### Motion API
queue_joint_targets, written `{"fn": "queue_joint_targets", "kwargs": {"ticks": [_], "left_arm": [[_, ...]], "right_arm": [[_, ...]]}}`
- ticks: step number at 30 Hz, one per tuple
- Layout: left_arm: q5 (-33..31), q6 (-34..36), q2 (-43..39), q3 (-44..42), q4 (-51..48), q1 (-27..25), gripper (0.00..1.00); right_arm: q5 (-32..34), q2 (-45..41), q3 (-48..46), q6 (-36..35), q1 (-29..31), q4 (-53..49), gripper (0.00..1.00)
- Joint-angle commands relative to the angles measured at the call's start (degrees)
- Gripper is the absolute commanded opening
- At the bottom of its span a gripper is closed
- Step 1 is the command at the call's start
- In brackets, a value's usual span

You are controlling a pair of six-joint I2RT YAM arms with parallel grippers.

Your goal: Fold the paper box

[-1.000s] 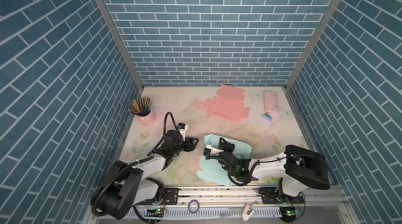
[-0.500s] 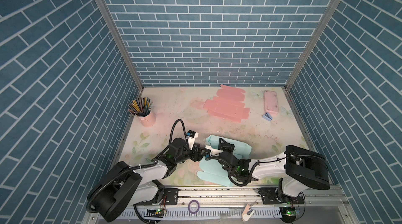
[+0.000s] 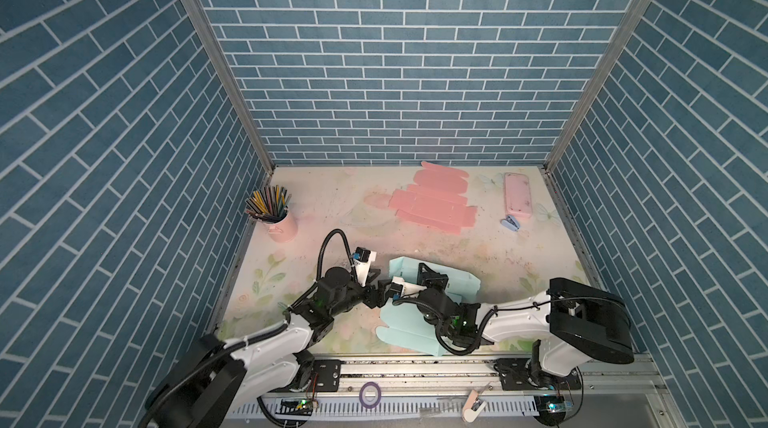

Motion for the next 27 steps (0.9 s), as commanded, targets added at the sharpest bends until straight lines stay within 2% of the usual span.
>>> {"fn": "queue_joint_targets", "kwargs": {"ticks": [1, 4, 5, 6, 8, 11, 14, 17, 20, 27], "left_arm": [[1.5, -1.2, -12.2, 1.1, -9.2, 1.4, 0.85], [-1.0, -0.8, -19.7, 4.4, -21.1, 5.7, 0.88], [-0.1, -0.9, -19.3, 5.6, -23.2, 8.0, 0.88], [-0.1, -2.4, -17.3, 6.1, -23.1, 10.7, 0.87], [5.3, -5.0, -9.3, 6.4, -18.2, 16.2, 0.79], [9.6, -7.6, 2.7, 6.8, -7.8, 20.0, 0.66], [11.2, -5.5, 14.9, 9.9, -1.1, 19.8, 0.60], [13.7, -4.2, 21.6, 10.8, 4.8, 18.2, 0.61], [13.2, -1.7, 23.8, 11.5, 5.0, 14.8, 0.62], [13.3, -2.0, 25.1, 8.6, 10.1, 10.1, 0.65]], "right_arm": [[-0.3, -2.3, -0.1, 2.1, -0.4, -1.7, 0.00], [0.0, -1.7, 0.2, 1.8, -0.3, -1.5, 0.00], [0.1, -1.4, 0.3, 1.7, -0.3, -1.4, 0.00], [0.2, -1.3, 0.3, 1.4, -0.3, -1.2, 0.00], [0.4, -0.7, 0.5, 0.8, -0.3, -0.8, 0.00], [1.1, 0.1, 0.7, 0.2, -0.3, -0.2, 0.00], [1.3, 0.1, 0.8, -0.5, -0.3, 0.0, 0.00], [1.3, -0.4, 0.6, -0.8, -0.2, 0.1, 0.00], [1.2, -0.4, 0.6, -0.3, -0.2, -0.3, 0.00], [0.8, 0.9, 0.9, -0.1, -0.2, 0.1, 0.00]]}}
